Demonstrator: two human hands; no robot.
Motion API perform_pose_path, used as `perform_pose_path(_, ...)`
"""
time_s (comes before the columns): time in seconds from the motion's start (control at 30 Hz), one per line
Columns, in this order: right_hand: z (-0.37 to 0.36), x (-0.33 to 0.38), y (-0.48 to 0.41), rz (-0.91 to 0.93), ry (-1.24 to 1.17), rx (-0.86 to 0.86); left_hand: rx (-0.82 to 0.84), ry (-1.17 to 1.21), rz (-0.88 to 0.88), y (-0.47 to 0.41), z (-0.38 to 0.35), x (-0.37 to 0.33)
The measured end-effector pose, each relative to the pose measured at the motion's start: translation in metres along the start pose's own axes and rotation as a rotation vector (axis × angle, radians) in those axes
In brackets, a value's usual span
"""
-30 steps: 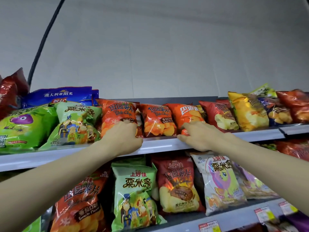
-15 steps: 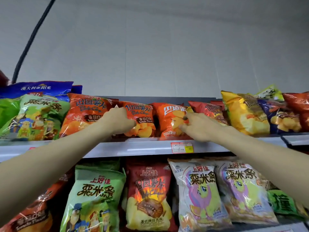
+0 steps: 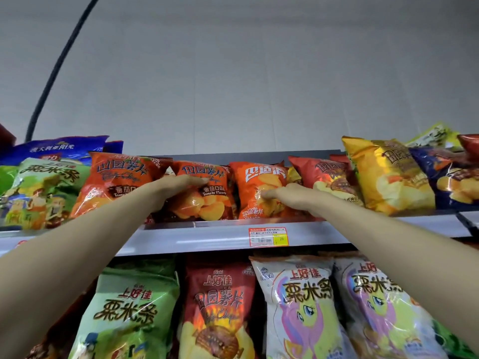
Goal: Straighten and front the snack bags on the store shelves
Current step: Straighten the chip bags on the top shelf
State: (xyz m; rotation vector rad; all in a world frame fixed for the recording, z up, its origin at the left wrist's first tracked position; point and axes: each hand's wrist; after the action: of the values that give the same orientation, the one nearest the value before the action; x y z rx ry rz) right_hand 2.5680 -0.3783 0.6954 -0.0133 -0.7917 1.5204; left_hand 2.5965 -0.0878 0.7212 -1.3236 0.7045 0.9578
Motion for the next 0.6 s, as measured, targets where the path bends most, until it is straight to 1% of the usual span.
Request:
perform_pose_path(0.07, -0.003, -0.002, -0.006, -0.001, 0.012, 0.064, 0.038, 0.037, -0.006, 0.002, -0.003, -0.002)
perform_pose_path(0.13, -0.004, -0.004, -0.01, -0.002, 0.023, 0.08, 0.092, 0.057, -0.018, 0.003, -0.004, -0.003)
perform_pose_path(0.2, -0.004, -0.006, -0.012, -0.002, -0.001, 0.083, 0.107, 0.103, -0.038, 0.005, -0.007, -0.006)
perform_pose_path(0.3, -0.008, -0.012, -0.016, 0.0, 0.008, 0.051, 0.037, 0.152, -0.061, -0.001, -0.01, -0.011)
perform_pose_path(0.47, -0.012, -0.012, -0.012, 0.029, 0.08, 0.017, -0.051, 0.106, -0.127, -0.001, -0.021, -0.018)
perform_pose_path(0.6, -0.012, -0.013, -0.009, 0.02, 0.113, -0.006, -0.15, 0.068, -0.244, -0.008, -0.019, -0.025)
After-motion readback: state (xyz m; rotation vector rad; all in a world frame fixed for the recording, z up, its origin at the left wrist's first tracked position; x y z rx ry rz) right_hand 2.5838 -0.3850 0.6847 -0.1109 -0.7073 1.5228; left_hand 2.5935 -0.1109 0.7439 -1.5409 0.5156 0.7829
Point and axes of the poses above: each hand's wrist, its own y-axis away from the middle knuckle, its own z-axis out of the back of the hand, x = y × z, and after that the axes turned 15 degrees about y, right-handed
